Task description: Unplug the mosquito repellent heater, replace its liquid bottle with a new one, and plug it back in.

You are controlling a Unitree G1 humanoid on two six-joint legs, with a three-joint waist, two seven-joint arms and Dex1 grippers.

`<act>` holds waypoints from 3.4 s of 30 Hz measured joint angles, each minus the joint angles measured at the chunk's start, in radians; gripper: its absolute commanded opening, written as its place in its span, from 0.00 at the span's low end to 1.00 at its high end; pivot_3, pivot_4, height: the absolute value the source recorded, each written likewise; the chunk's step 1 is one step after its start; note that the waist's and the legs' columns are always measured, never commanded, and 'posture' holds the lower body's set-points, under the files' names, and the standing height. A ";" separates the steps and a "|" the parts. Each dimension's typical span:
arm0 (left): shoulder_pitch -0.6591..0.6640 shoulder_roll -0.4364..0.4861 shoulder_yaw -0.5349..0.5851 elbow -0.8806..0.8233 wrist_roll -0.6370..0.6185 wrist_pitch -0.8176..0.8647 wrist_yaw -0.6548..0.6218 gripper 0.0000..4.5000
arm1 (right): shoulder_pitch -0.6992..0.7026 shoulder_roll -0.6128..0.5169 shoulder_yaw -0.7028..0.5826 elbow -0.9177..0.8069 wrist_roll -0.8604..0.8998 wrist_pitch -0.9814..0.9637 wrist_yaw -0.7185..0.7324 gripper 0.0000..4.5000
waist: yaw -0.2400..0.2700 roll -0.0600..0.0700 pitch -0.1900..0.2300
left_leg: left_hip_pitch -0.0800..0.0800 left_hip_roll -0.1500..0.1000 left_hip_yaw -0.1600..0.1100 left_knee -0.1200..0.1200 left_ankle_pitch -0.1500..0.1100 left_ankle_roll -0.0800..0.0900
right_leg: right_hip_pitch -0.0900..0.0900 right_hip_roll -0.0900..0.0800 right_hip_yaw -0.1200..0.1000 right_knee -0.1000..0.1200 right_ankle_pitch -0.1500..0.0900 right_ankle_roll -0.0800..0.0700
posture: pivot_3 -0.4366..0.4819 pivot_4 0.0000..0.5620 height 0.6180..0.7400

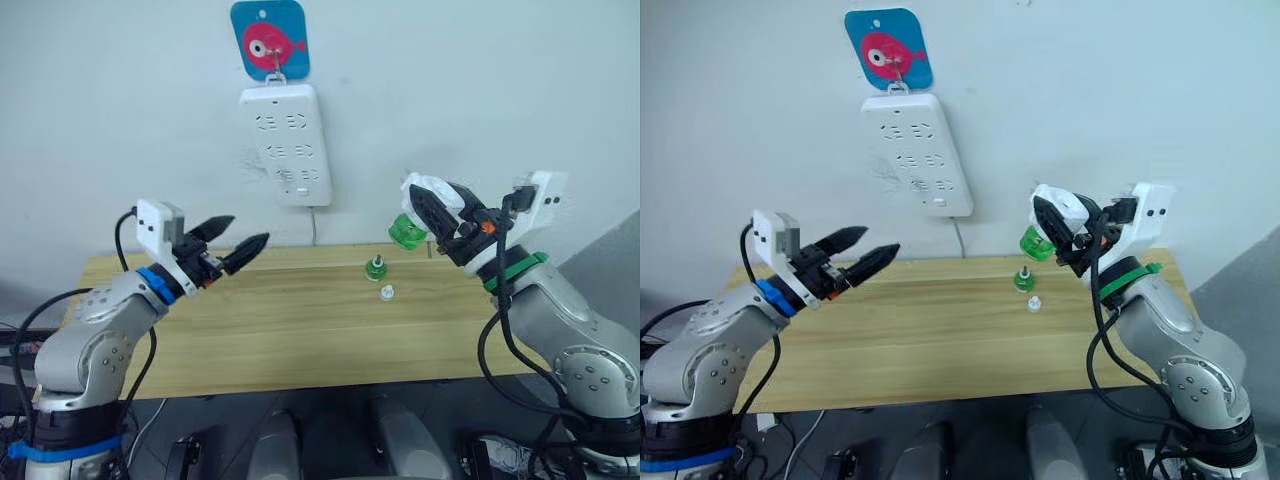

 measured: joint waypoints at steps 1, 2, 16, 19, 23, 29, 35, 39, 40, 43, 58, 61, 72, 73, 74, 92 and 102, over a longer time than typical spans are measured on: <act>-0.021 0.011 -0.001 0.022 0.009 -0.010 -0.020 1.00 | -0.007 -0.022 0.000 -0.011 -0.012 0.008 0.025 0.68 | 0.002 0.000 0.000 | 0.000 0.000 0.000 0.000 0.000 0.000 | 0.000 0.000 0.000 -0.001 0.000 0.000 | 0.28 0.39 1.00; -0.043 0.019 -0.006 0.046 0.017 -0.012 -0.040 1.00 | -0.012 -0.040 0.001 -0.019 -0.019 0.018 0.047 0.68 | 0.003 0.000 0.000 | 0.000 0.000 0.000 0.000 0.000 0.000 | 0.000 0.000 0.000 -0.001 0.000 0.000 | 0.28 0.39 1.00; -0.358 -0.021 -0.132 0.405 0.130 -0.089 -0.244 1.00 | -0.036 -0.112 -0.002 -0.094 0.005 0.116 0.148 0.68 | -0.007 0.000 0.000 | -0.001 0.000 -0.001 0.000 0.000 0.000 | 0.000 0.000 -0.001 0.000 0.000 0.000 | 0.23 0.39 1.00; -0.410 -0.041 -0.145 0.466 0.156 -0.121 -0.269 1.00 | -0.035 -0.095 -0.001 -0.098 0.004 0.124 0.147 0.68 | -0.012 0.000 0.000 | -0.001 0.000 -0.001 0.000 0.000 0.000 | 0.000 0.000 -0.001 0.000 0.000 0.000 | 0.23 0.39 1.00; -0.465 -0.066 -0.159 0.539 0.183 -0.152 -0.299 1.00 | -0.026 -0.085 0.000 -0.106 0.004 0.132 0.141 0.68 | -0.015 0.000 0.000 | -0.001 0.000 -0.001 0.000 0.000 0.000 | 0.000 0.000 -0.001 0.000 0.000 0.000 | 0.22 0.39 1.00; -0.501 -0.096 -0.175 0.585 0.211 -0.164 -0.340 1.00 | -0.022 -0.078 0.000 -0.111 0.004 0.133 0.136 0.68 | -0.029 0.000 0.000 | -0.001 0.000 -0.001 0.000 0.000 0.000 | 0.000 0.000 -0.002 0.001 0.000 0.000 | 0.22 0.39 1.00; -0.546 -0.111 -0.192 0.607 0.219 -0.166 -0.383 1.00 | -0.020 -0.073 0.000 -0.112 0.005 0.136 0.136 0.68 | -0.029 0.000 0.000 | -0.001 0.000 -0.001 0.000 0.000 0.000 | 0.000 0.000 -0.001 0.001 0.000 0.000 | 0.22 0.40 1.00; -0.562 -0.112 -0.192 0.609 0.219 -0.163 -0.399 0.96 | -0.020 -0.057 0.009 -0.112 0.005 0.138 0.137 0.68 | -0.030 0.000 0.000 | -0.001 0.000 -0.002 0.000 0.000 0.000 | 0.000 0.000 -0.002 0.001 0.000 0.000 | 0.22 0.39 1.00; -0.563 -0.112 -0.192 0.609 0.219 -0.162 -0.399 0.91 | -0.021 -0.054 0.011 -0.112 0.005 0.141 0.137 0.68 | -0.030 0.000 0.000 | -0.001 0.000 -0.002 0.000 0.000 0.000 | 0.000 0.000 -0.002 0.001 0.000 0.000 | 0.22 0.39 1.00; -0.563 -0.113 -0.191 0.611 0.219 -0.160 -0.399 0.74 | -0.040 -0.045 0.020 -0.112 0.001 0.152 0.135 0.68 | -0.030 0.000 0.000 | -0.001 0.000 -0.002 0.001 0.000 0.000 | 0.000 0.000 -0.002 0.001 0.000 0.000 | 0.23 0.39 1.00; -0.561 -0.109 -0.193 0.604 0.221 -0.158 -0.418 0.30 | -0.265 0.177 0.248 0.084 -0.316 0.235 0.062 0.68 | -0.032 0.000 0.000 | -0.001 0.000 -0.003 0.003 0.000 0.000 | 0.000 0.000 -0.003 0.003 0.000 0.000 | 0.25 0.38 1.00; -0.561 -0.109 -0.193 0.602 0.221 -0.158 -0.417 0.30 | -0.309 0.256 0.280 0.139 -0.396 0.236 0.049 0.68 | -0.032 0.000 0.000 | -0.001 0.000 -0.004 0.003 0.000 0.000 | 0.000 0.000 -0.003 0.003 0.000 0.000 | 0.26 0.38 1.00; -0.554 -0.104 -0.193 0.579 0.221 -0.140 -0.408 0.30 | -0.342 0.389 0.284 0.244 -0.585 0.219 0.073 0.68 | -0.031 0.000 0.000 | -0.001 0.000 -0.005 0.003 0.000 0.000 | 0.000 0.000 -0.004 0.004 0.000 -0.001 | 0.28 0.37 1.00; -0.554 -0.103 -0.193 0.578 0.221 -0.139 -0.407 0.30 | -0.342 0.394 0.284 0.247 -0.596 0.219 0.080 0.68 | -0.031 0.000 0.000 | -0.001 0.000 -0.005 0.003 0.000 0.000 | 0.000 0.000 -0.004 0.004 0.000 -0.001 | 0.28 0.37 1.00; -0.552 -0.102 -0.193 0.575 0.221 -0.137 -0.405 0.30 | -0.342 0.396 0.283 0.249 -0.604 0.219 0.089 0.68 | -0.031 0.000 0.000 | -0.001 0.000 -0.005 0.003 0.000 0.000 | 0.000 0.000 -0.004 0.004 0.000 -0.001 | 0.28 0.37 1.00; -0.540 -0.099 -0.191 0.543 0.221 -0.117 -0.391 0.30 | -0.345 0.425 0.285 0.253 -0.723 0.241 0.182 0.68 | -0.032 0.000 0.000 | -0.001 0.000 -0.005 0.003 0.000 0.000 | 0.000 0.000 -0.004 0.005 0.000 -0.001 | 0.28 0.38 1.00; -0.539 -0.099 -0.189 0.539 0.220 -0.111 -0.391 0.30 | -0.343 0.417 0.286 0.242 -0.766 0.252 0.224 0.68 | -0.031 0.000 0.000 | -0.001 0.000 -0.005 0.003 0.000 0.000 | 0.000 0.000 -0.004 0.005 0.000 -0.001 | 0.29 0.38 1.00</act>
